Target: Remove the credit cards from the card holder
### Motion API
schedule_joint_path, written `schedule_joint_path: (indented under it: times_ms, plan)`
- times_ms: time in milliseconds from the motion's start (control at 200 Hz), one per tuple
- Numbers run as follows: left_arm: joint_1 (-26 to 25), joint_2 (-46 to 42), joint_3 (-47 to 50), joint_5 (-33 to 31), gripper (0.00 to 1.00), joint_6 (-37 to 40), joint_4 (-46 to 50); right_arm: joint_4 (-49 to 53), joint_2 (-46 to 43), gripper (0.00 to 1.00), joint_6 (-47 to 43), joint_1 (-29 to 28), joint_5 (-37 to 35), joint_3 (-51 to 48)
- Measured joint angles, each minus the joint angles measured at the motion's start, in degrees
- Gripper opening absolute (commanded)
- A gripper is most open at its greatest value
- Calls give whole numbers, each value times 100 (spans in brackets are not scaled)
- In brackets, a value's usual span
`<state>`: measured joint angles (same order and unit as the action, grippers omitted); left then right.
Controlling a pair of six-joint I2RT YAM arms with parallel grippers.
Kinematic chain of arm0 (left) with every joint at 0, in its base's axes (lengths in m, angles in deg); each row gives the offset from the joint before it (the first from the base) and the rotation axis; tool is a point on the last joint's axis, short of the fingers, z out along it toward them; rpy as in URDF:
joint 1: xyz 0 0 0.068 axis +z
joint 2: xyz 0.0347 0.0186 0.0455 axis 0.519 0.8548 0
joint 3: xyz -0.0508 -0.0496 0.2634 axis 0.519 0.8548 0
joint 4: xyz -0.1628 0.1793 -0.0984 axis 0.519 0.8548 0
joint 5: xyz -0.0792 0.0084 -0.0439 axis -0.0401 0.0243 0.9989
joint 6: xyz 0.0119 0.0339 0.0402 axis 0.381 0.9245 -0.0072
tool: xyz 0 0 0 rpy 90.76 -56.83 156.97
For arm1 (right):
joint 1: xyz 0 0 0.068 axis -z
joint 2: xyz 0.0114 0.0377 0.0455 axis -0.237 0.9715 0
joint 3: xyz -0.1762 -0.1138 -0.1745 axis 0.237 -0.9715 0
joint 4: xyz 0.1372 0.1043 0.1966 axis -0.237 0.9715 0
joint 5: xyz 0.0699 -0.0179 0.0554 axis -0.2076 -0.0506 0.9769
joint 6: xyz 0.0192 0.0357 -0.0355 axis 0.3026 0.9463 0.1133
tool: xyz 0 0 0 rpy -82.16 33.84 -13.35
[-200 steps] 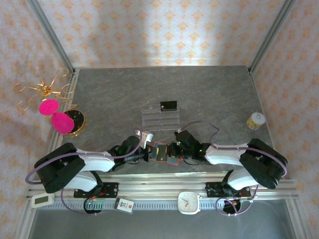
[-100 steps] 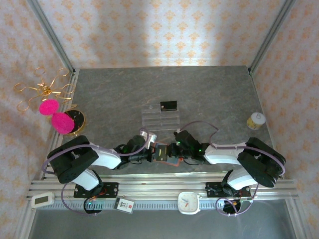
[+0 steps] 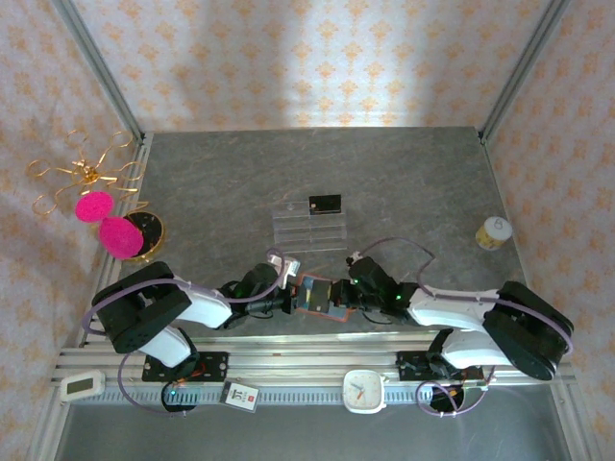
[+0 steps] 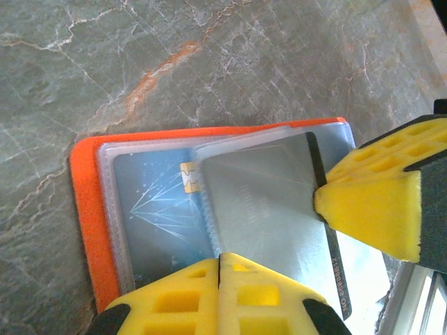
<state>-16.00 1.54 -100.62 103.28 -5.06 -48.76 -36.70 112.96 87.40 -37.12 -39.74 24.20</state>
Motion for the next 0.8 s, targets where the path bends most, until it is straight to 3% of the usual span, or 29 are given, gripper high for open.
schedule_joint_path:
  times_ms: [335, 551, 671, 741, 801]
  plan:
    - [-195, -426, -225, 4, 0, 68, 402, -216, 275, 0, -90, 42, 151, -55]
    - [-262, 7, -498, -9, 0, 136, 431, -260, 450, 0, -208, 42, 271, 164]
    - [-262, 275, -494, -2, 0, 98, 319, -155, 455, 12, -212, 42, 258, 192]
    - [-262, 310, -483, -2, 0, 85, 240, -125, 452, 0, -238, 42, 243, 190]
    - [-258, 321, -444, -2, 0, 66, 168, -90, 439, 0, -195, 44, 223, 188]
